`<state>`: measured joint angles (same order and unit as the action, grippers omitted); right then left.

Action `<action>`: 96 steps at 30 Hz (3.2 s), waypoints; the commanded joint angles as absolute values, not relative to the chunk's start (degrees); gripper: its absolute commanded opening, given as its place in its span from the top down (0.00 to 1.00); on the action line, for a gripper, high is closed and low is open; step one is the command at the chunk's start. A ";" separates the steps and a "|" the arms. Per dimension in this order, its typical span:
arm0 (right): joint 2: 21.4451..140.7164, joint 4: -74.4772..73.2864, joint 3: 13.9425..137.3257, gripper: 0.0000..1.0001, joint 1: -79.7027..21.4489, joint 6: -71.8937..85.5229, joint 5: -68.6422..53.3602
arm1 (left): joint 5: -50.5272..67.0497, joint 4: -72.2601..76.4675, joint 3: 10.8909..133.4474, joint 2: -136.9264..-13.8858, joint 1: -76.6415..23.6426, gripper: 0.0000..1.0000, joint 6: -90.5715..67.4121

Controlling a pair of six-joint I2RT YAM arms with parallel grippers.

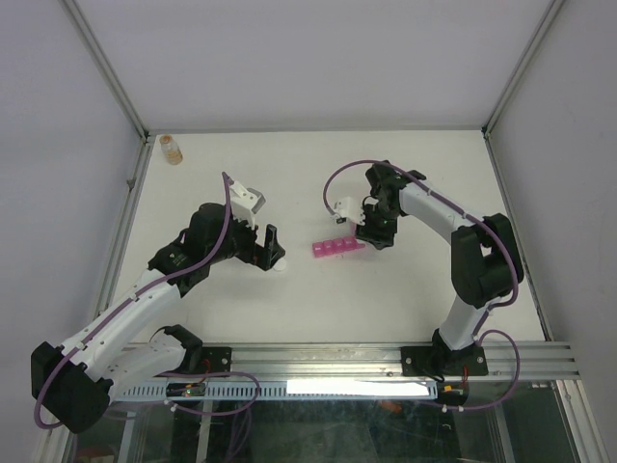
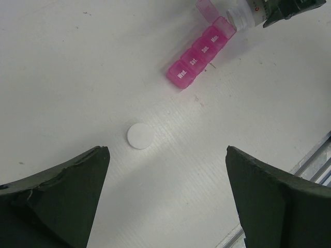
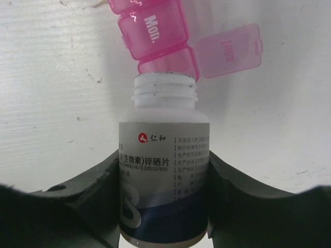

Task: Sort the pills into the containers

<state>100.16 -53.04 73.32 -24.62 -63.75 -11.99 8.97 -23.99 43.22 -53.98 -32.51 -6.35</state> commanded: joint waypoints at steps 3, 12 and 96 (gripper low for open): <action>100.06 -56.21 76.84 1.00 -24.46 -62.83 -14.05 | 10.40 -21.18 43.05 -53.18 -31.90 0.01 -4.57; 100.05 -55.83 75.92 1.00 -24.58 -62.60 -13.83 | 10.50 -21.10 42.97 -53.19 -31.82 0.01 -4.56; 99.40 -56.90 76.86 1.00 -24.34 -61.14 -14.84 | 12.08 -20.98 43.01 -53.32 -31.27 0.01 -4.39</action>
